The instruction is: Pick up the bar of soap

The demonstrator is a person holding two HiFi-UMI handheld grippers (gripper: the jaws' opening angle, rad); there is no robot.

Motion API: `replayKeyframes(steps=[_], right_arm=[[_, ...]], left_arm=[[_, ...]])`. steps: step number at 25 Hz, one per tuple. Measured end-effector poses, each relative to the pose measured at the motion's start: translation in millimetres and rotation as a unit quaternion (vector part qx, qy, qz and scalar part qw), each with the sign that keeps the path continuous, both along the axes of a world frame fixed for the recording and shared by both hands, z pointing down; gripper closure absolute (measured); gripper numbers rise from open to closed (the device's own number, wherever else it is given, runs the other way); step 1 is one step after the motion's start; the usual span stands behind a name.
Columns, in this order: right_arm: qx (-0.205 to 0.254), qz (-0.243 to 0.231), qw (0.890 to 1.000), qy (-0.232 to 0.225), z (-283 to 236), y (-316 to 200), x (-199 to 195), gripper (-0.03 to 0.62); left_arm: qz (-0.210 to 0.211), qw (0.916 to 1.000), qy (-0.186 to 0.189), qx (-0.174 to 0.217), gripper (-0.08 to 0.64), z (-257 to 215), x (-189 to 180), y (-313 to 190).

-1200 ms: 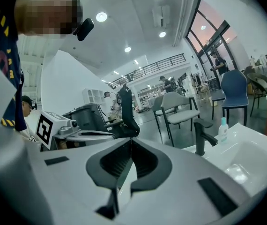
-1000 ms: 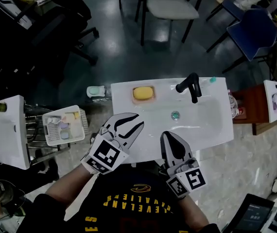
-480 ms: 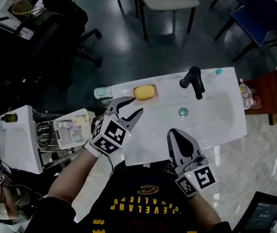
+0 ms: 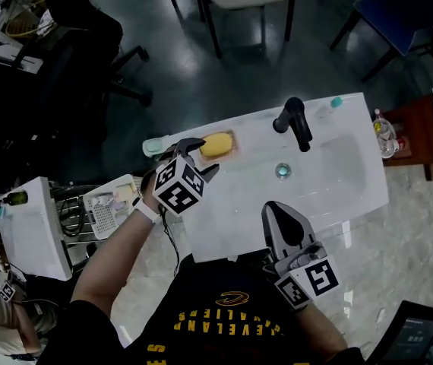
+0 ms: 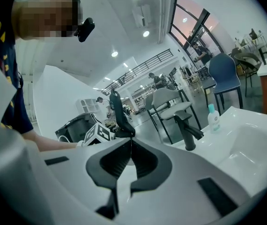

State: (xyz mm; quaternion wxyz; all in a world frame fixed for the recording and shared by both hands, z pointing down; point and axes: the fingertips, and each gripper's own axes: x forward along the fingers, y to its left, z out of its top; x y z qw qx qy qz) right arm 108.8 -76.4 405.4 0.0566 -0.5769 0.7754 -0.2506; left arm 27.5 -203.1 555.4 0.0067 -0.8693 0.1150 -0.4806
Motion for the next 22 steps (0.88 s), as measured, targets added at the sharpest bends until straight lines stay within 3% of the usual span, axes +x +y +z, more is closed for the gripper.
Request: replayKeyframes(steps=[10,22], right_arm=[[-0.012,0.025,1.000,-0.011,8,3,18,0.577],[-0.026,0.034,0.999,-0.029,19,1,30,0.577]], left_arm=[[0.028,0.9964,-0.076,-0.026,0.259,43,17,-20],[0.064,0.9835,-0.162,-0.049,0.253,74,18,-31]])
